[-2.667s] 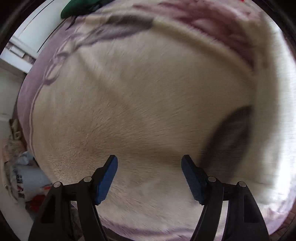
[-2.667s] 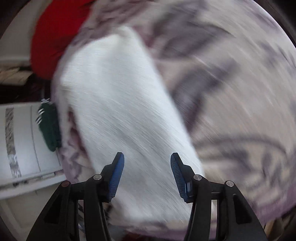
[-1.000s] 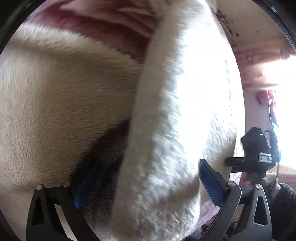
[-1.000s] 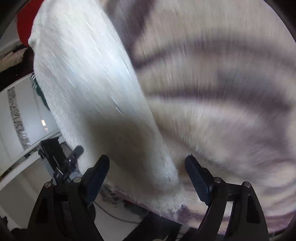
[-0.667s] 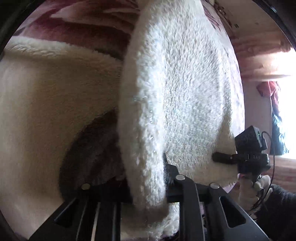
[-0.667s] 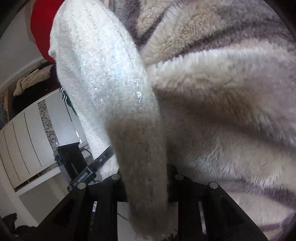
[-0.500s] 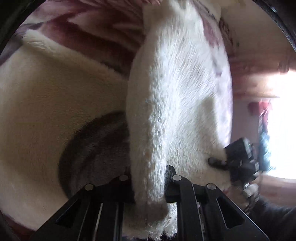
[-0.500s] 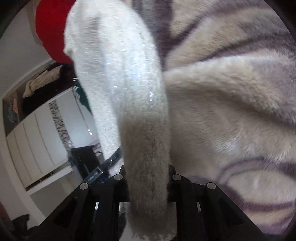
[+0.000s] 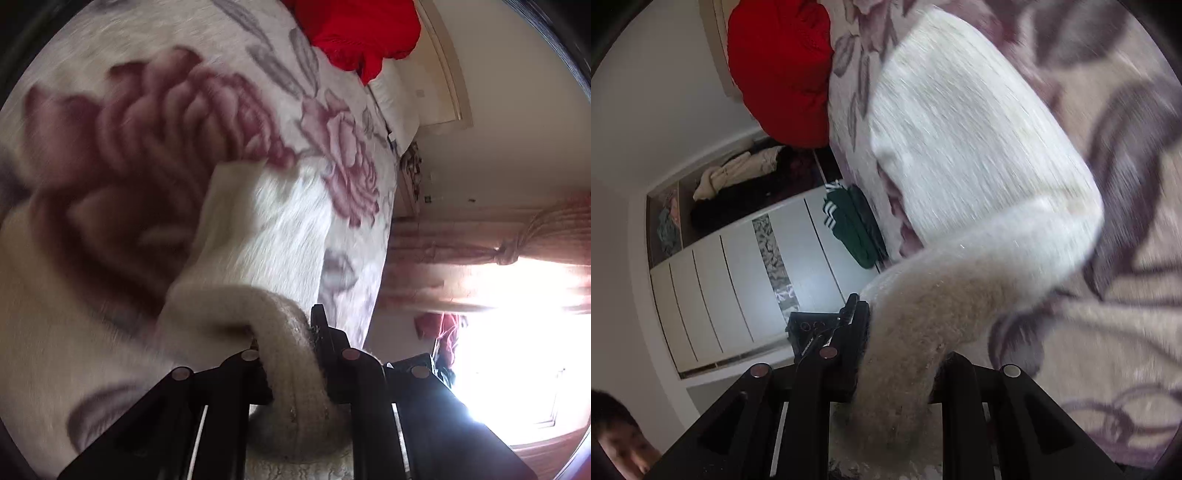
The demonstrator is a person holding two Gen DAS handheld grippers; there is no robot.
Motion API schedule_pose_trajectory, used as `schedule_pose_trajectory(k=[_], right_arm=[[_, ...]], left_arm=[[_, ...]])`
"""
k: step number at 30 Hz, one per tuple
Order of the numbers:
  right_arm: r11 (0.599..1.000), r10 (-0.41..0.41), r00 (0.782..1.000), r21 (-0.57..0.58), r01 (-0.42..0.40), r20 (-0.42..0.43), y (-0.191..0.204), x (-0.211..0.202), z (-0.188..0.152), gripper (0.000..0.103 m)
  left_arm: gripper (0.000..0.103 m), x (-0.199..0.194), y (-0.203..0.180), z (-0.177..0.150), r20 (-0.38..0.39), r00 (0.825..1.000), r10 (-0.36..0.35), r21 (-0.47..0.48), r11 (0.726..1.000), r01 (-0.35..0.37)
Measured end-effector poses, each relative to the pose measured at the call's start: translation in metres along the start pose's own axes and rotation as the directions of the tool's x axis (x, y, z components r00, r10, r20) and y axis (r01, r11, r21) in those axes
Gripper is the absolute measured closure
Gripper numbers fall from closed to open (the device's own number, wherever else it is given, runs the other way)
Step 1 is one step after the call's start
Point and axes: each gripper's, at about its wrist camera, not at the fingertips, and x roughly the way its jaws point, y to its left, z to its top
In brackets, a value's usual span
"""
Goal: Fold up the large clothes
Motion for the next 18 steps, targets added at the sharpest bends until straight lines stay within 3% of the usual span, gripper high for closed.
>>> schedule_pose_trajectory(k=[4, 9, 13, 16, 18], right_arm=[[0.999, -0.012, 0.998, 0.046, 0.009, 0.056, 0.021, 0.010, 0.062, 0.084], [0.990, -0.036, 0.996, 0.135, 0.025, 0.085, 0.016, 0.024, 0.141, 0.084], [0.975, -0.034, 0.997, 0.220, 0.017, 0.071, 0.008, 0.039, 0.180, 0.077], [0.968, -0.022, 0.999, 0.252, 0.010, 0.047, 0.003, 0.043, 0.193, 0.074], [0.963, 0.021, 0.999, 0.266, -0.033, 0.047, 0.001, 0.039, 0.193, 0.062]], left_arm=[[0.093, 0.046, -0.012, 0.050, -0.008, 1.000, 0.017, -0.034, 0.999, -0.018], [0.088, 0.098, -0.013, 0.107, -0.081, 0.996, 0.034, -0.090, 0.995, -0.042], [0.077, 0.108, -0.001, 0.130, -0.162, 0.985, -0.065, -0.210, 0.977, 0.030], [0.071, 0.110, 0.009, 0.136, -0.168, 0.975, -0.147, -0.272, 0.957, 0.098], [0.063, 0.109, 0.022, 0.134, -0.138, 0.964, -0.225, -0.341, 0.925, 0.167]])
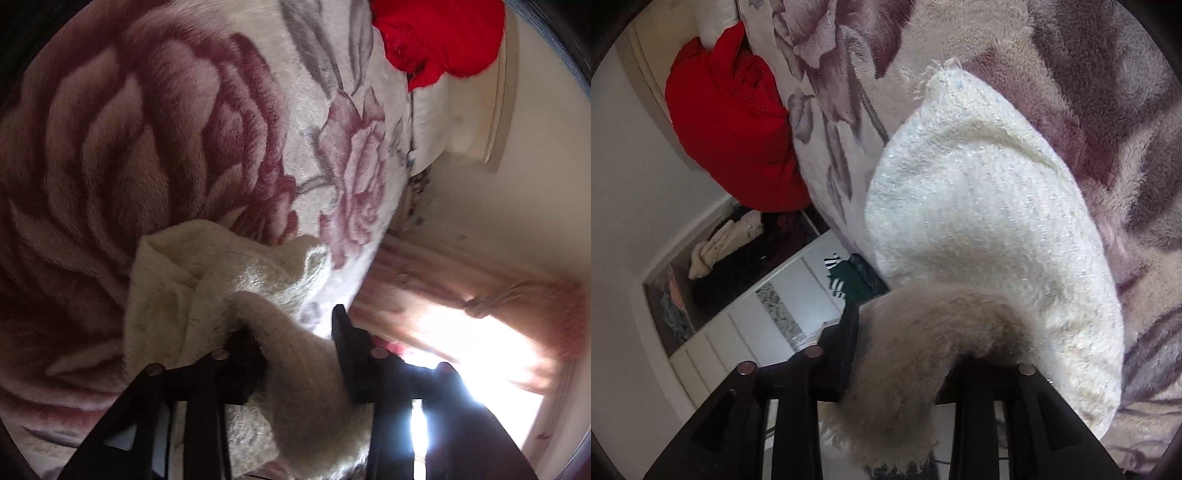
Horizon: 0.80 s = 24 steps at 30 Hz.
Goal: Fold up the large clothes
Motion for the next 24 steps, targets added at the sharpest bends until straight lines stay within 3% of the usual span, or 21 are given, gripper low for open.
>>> schedule_pose_trajectory(k=[2, 4, 5, 7, 8, 10, 12, 14, 15, 16, 17, 18, 19, 20, 21, 23, 24], right_arm=[[0.998, 0.057, 0.998, -0.011, -0.056, 0.010, 0.002, -0.007, 0.000, 0.034], [0.995, 0.092, 0.995, -0.048, -0.090, 0.035, 0.007, -0.022, 0.001, 0.029], [0.995, 0.073, 0.995, -0.075, -0.068, 0.064, 0.013, -0.031, 0.002, 0.029], [0.993, 0.005, 0.994, -0.116, 0.008, 0.109, 0.020, -0.043, 0.003, 0.029], [0.987, -0.055, 0.990, -0.143, 0.073, 0.126, 0.023, -0.047, 0.001, 0.029], [0.946, -0.182, 0.967, -0.238, 0.221, 0.177, 0.033, -0.053, -0.007, 0.029], [0.858, -0.310, 0.921, -0.348, 0.377, 0.234, 0.041, -0.053, -0.021, 0.029], [0.759, -0.401, 0.871, -0.429, 0.489, 0.284, 0.042, -0.046, -0.032, 0.029], [0.711, -0.436, 0.849, -0.464, 0.528, 0.297, 0.040, -0.039, -0.037, 0.029], [0.679, -0.458, 0.836, -0.488, 0.549, 0.303, 0.038, -0.033, -0.040, 0.029], [0.663, -0.463, 0.837, -0.513, 0.545, 0.291, 0.036, -0.026, -0.043, 0.029], [0.655, -0.472, 0.836, -0.524, 0.545, 0.279, 0.031, -0.018, -0.042, 0.029], [0.640, -0.484, 0.829, -0.533, 0.554, 0.280, 0.027, -0.011, -0.040, 0.029], [0.619, -0.495, 0.819, -0.545, 0.566, 0.290, 0.024, -0.003, -0.039, 0.029], [0.599, -0.500, 0.813, -0.557, 0.575, 0.301, 0.022, 0.002, -0.037, 0.031], [0.535, -0.521, 0.773, -0.567, 0.627, 0.363, 0.021, 0.011, -0.041, 0.081], [0.526, -0.517, 0.770, -0.571, 0.630, 0.373, 0.021, 0.012, -0.044, 0.081]], left_arm=[[0.049, -0.010, 0.014, -0.003, 0.024, 0.993, -0.113, -0.071, 0.991, 0.114], [0.045, -0.023, 0.022, -0.002, 0.083, 0.986, -0.145, -0.092, 0.984, 0.152], [0.045, -0.031, 0.023, -0.001, 0.116, 0.981, -0.152, -0.080, 0.983, 0.162], [0.044, -0.050, 0.016, -0.002, 0.179, 0.980, -0.090, -0.014, 0.996, 0.094], [0.044, -0.063, 0.005, -0.008, 0.221, 0.975, -0.035, 0.062, 0.998, 0.021], [0.044, -0.075, -0.015, -0.024, 0.285, 0.955, 0.083, 0.193, 0.971, -0.141], [0.044, -0.074, -0.037, -0.051, 0.323, 0.926, 0.196, 0.325, 0.896, -0.303], [0.044, -0.059, -0.049, -0.076, 0.316, 0.911, 0.264, 0.419, 0.823, -0.383], [0.044, -0.048, -0.052, -0.088, 0.325, 0.888, 0.325, 0.449, 0.774, -0.447], [0.044, -0.039, -0.053, -0.096, 0.327, 0.876, 0.354, 0.475, 0.741, -0.476], [0.044, -0.028, -0.053, -0.102, 0.330, 0.866, 0.377, 0.498, 0.709, -0.499], [0.046, -0.015, -0.052, -0.108, 0.350, 0.837, 0.420, 0.518, 0.658, -0.547], [0.048, 0.001, -0.050, -0.111, 0.353, 0.822, 0.447, 0.539, 0.621, -0.569], [0.058, 0.011, -0.048, -0.113, 0.364, 0.806, 0.467, 0.549, 0.592, -0.591], [0.085, 0.023, -0.048, -0.114, 0.376, 0.789, 0.486, 0.566, 0.554, -0.611], [0.093, 0.034, -0.052, -0.117, 0.431, 0.751, 0.500, 0.583, 0.481, -0.655], [0.095, 0.032, -0.058, -0.119, 0.455, 0.757, 0.469, 0.596, 0.472, -0.650]])
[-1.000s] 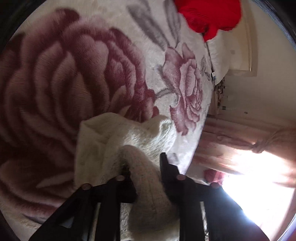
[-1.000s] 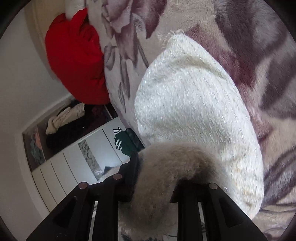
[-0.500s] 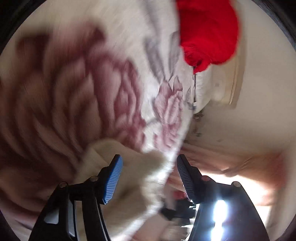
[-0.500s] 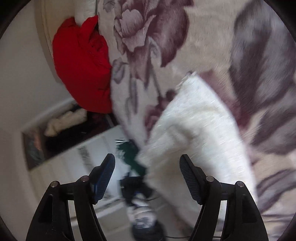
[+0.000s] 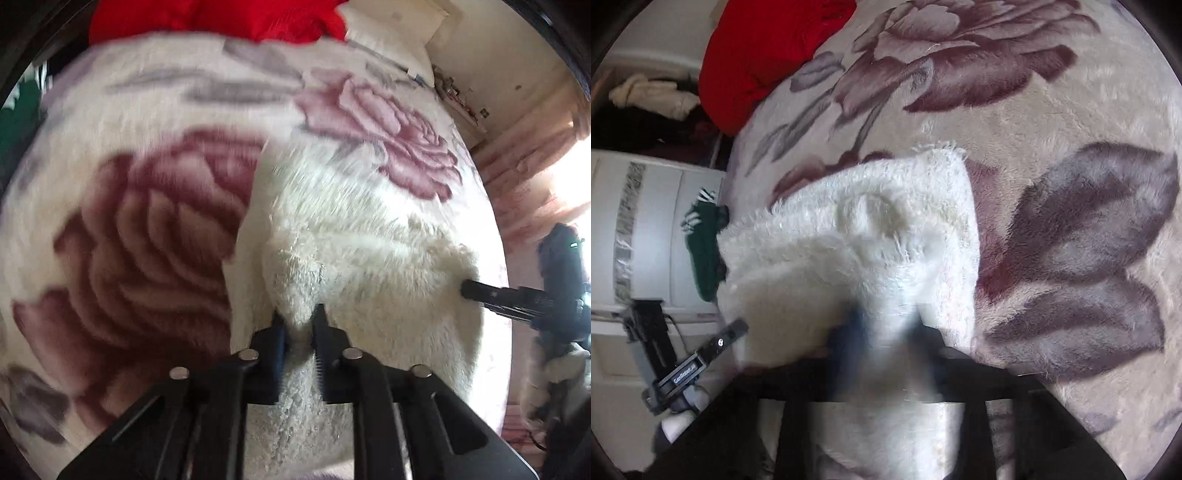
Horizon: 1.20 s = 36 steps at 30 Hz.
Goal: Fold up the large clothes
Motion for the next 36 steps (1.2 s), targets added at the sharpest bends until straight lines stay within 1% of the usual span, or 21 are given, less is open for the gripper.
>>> schedule_pose_trajectory(k=[4, 7, 10, 12, 14, 15, 16, 17, 19, 21, 22, 24, 25, 26, 27, 28, 29, 30, 32, 34, 36], right_arm=[[1.000, -0.018, 0.997, 0.010, 0.017, 0.080, 0.008, -0.030, -0.008, 0.086], [1.000, -0.010, 0.988, -0.007, 0.011, 0.155, 0.022, -0.060, -0.008, 0.087], [0.999, -0.010, 0.975, -0.032, 0.018, 0.221, 0.033, -0.072, 0.007, 0.087], [1.000, -0.010, 0.973, -0.008, 0.012, 0.232, 0.031, -0.063, 0.025, 0.088], [0.999, -0.050, 0.975, 0.007, 0.049, 0.217, 0.025, -0.040, 0.042, 0.088], [0.996, -0.089, 0.978, 0.008, 0.089, 0.188, 0.022, -0.023, 0.051, 0.088], [0.990, -0.137, 0.977, 0.006, 0.138, 0.166, 0.017, -0.005, 0.057, 0.088], [0.987, -0.160, 0.977, 0.012, 0.160, 0.142, 0.012, 0.008, 0.061, 0.088], [0.979, -0.202, 0.976, 0.010, 0.202, 0.076, -0.001, 0.034, 0.067, 0.087], [0.980, -0.201, 0.979, 0.006, 0.201, 0.027, -0.009, 0.049, 0.067, 0.086], [0.982, -0.191, 0.981, 0.009, 0.191, 0.028, -0.011, 0.049, 0.067, 0.084], [0.991, -0.132, 0.991, 0.034, 0.131, 0.015, -0.017, 0.044, 0.066, 0.075], [0.994, -0.100, 0.995, 0.050, 0.100, -0.001, -0.021, 0.041, 0.066, 0.060], [0.997, -0.043, 0.999, 0.061, 0.044, -0.025, -0.026, 0.038, 0.065, 0.037], [0.998, 0.003, 0.999, 0.062, -0.001, -0.043, -0.032, 0.035, 0.063, 0.025], [0.998, 0.015, 0.999, 0.054, -0.013, -0.043, -0.036, 0.031, 0.059, 0.007], [0.999, 0.019, 0.999, 0.034, -0.018, -0.041, -0.041, 0.028, 0.054, 0.003], [1.000, 0.010, 0.998, 0.008, -0.009, -0.054, -0.046, 0.029, 0.049, 0.003], [0.999, 0.047, 0.991, 0.002, -0.047, -0.126, -0.060, 0.044, 0.037, 0.002], [0.985, 0.170, 0.964, 0.073, -0.158, -0.205, -0.079, 0.070, 0.027, 0.001], [0.949, 0.305, 0.925, 0.154, -0.275, -0.228, -0.092, 0.097, 0.022, 0.000]], left_arm=[[0.096, -0.035, -0.006, 0.017, 0.077, 0.994, -0.078, 0.007, 0.997, 0.078], [0.096, -0.042, -0.008, 0.037, 0.104, 0.989, -0.107, 0.005, 0.994, 0.107], [0.096, -0.021, 0.005, 0.069, 0.095, 0.988, -0.119, -0.048, 0.991, 0.124], [0.095, 0.015, 0.023, 0.088, 0.040, 0.992, -0.119, -0.111, 0.986, 0.122], [0.095, 0.050, 0.037, 0.095, -0.041, 0.990, -0.137, -0.169, 0.977, 0.128], [0.095, 0.073, 0.048, 0.096, -0.087, 0.986, -0.145, -0.211, 0.970, 0.124], [0.095, 0.085, 0.053, 0.095, -0.115, 0.981, -0.159, -0.226, 0.965, 0.130], [0.094, 0.098, 0.058, 0.092, -0.149, 0.974, -0.171, -0.239, 0.962, 0.132], [0.092, 0.114, 0.065, 0.084, -0.184, 0.961, -0.205, -0.257, 0.954, 0.155], [0.090, 0.110, 0.067, 0.080, -0.179, 0.959, -0.217, -0.258, 0.952, 0.167], [0.090, 0.104, 0.068, 0.080, -0.172, 0.957, -0.234, -0.267, 0.946, 0.183], [0.086, 0.089, 0.068, 0.078, -0.166, 0.956, -0.243, -0.269, 0.944, 0.193], [0.083, 0.083, 0.069, 0.076, -0.159, 0.951, -0.264, -0.280, 0.936, 0.213], [0.079, 0.075, 0.070, 0.073, -0.144, 0.945, -0.294, -0.300, 0.923, 0.242], [0.068, 0.064, 0.072, 0.066, -0.126, 0.940, -0.316, -0.323, 0.909, 0.263], [0.054, 0.054, 0.074, 0.059, -0.103, 0.936, -0.337, -0.339, 0.896, 0.286], [0.047, 0.043, 0.077, 0.051, -0.072, 0.935, -0.348, -0.354, 0.885, 0.302], [0.042, 0.032, 0.080, 0.042, -0.044, 0.939, -0.342, -0.362, 0.881, 0.304], [0.042, 0.013, 0.087, 0.020, 0.007, 0.940, -0.340, -0.383, 0.867, 0.317], [0.042, -0.004, 0.094, -0.004, 0.038, 0.950, -0.310, -0.402, 0.865, 0.299], [0.042, -0.019, 0.101, -0.033, 0.068, 0.957, -0.283, -0.433, 0.856, 0.283]])
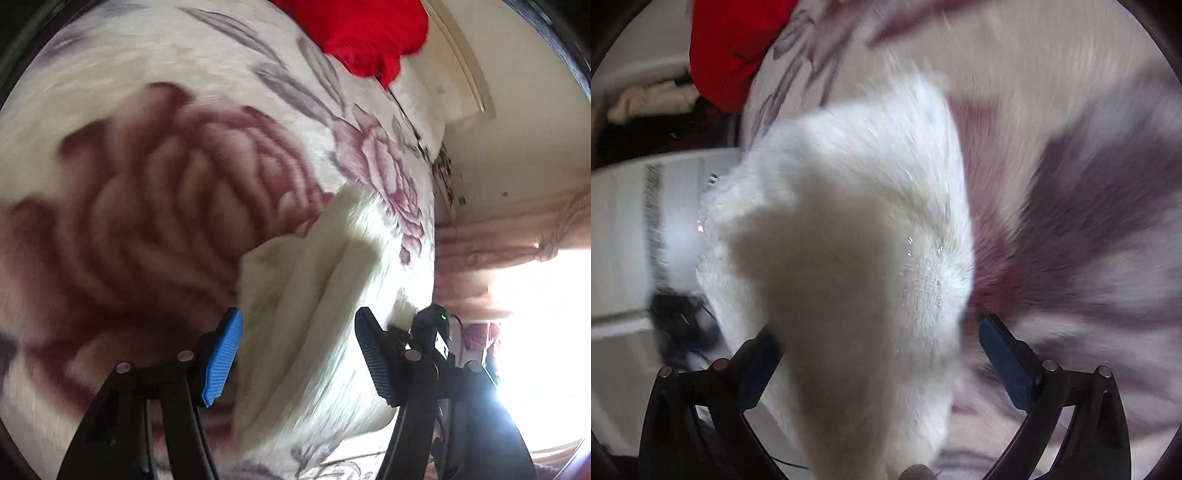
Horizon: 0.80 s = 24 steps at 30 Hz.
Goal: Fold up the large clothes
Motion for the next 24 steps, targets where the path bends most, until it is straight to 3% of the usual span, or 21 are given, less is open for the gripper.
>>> schedule_pose_trajectory(k=[2, 6, 7, 8, 11, 13, 15, 17, 18, 20, 22, 23, 24], right_arm=[[0.996, 0.091, 0.996, 0.016, -0.091, -0.016, -0.007, 0.018, 0.007, 0.000], [0.990, 0.140, 0.990, -0.008, -0.140, 0.029, 0.004, 0.034, 0.014, 0.000], [0.989, 0.149, 0.988, 0.003, -0.149, 0.046, 0.006, 0.034, 0.011, 0.007], [0.987, 0.159, 0.985, 0.009, -0.160, 0.072, 0.009, 0.031, 0.006, 0.027], [0.977, 0.138, 0.963, 0.128, -0.171, 0.233, 0.008, 0.010, -0.027, 0.049], [0.943, 0.136, 0.925, 0.241, -0.230, 0.354, 0.005, -0.004, -0.072, 0.050], [0.878, 0.109, 0.867, 0.362, -0.314, 0.486, 0.000, -0.012, -0.143, 0.051], [0.784, 0.063, 0.807, 0.472, -0.404, 0.587, -0.005, -0.009, -0.231, 0.051], [0.753, 0.045, 0.797, 0.504, -0.423, 0.603, -0.006, -0.002, -0.263, 0.050], [0.688, 0.017, 0.806, 0.578, -0.438, 0.591, -0.015, 0.019, -0.318, 0.040], [0.582, 0.013, 0.851, 0.688, -0.433, 0.524, -0.037, 0.044, -0.348, 0.030], [0.551, 0.022, 0.870, 0.720, -0.421, 0.492, -0.046, 0.051, -0.356, 0.027], [0.568, 0.038, 0.884, 0.718, -0.402, 0.465, -0.050, 0.050, -0.356, 0.027]], left_arm=[[0.042, -0.011, 0.011, -0.019, 0.029, 0.999, 0.015, -0.033, 0.999, -0.014], [0.042, -0.025, 0.042, -0.060, 0.060, 0.997, 0.058, -0.127, 0.991, -0.050], [0.042, -0.027, 0.048, -0.067, 0.060, 0.995, 0.079, -0.148, 0.987, -0.069], [0.042, -0.027, 0.054, -0.074, 0.057, 0.994, 0.091, -0.167, 0.983, -0.081], [0.042, -0.029, 0.064, -0.090, 0.063, 0.991, 0.115, -0.200, 0.975, -0.100], [0.042, -0.032, 0.065, -0.100, 0.064, 0.991, 0.115, -0.209, 0.973, -0.099], [0.042, -0.034, 0.063, -0.106, 0.056, 0.992, 0.112, -0.206, 0.974, -0.098], [0.042, -0.039, 0.059, -0.111, 0.056, 0.991, 0.122, -0.193, 0.975, -0.109], [0.042, -0.042, 0.058, -0.113, 0.053, 0.991, 0.120, -0.180, 0.978, -0.108], [0.042, -0.046, 0.056, -0.116, 0.048, 0.990, 0.132, -0.169, 0.978, -0.122], [0.042, -0.045, 0.053, -0.121, 0.028, 0.991, 0.129, -0.145, 0.982, -0.123], [0.042, -0.044, 0.049, -0.124, 0.015, 0.989, 0.148, -0.121, 0.982, -0.145], [0.042, -0.041, 0.042, -0.127, 0.008, 0.987, 0.162, -0.084, 0.983, -0.160]])
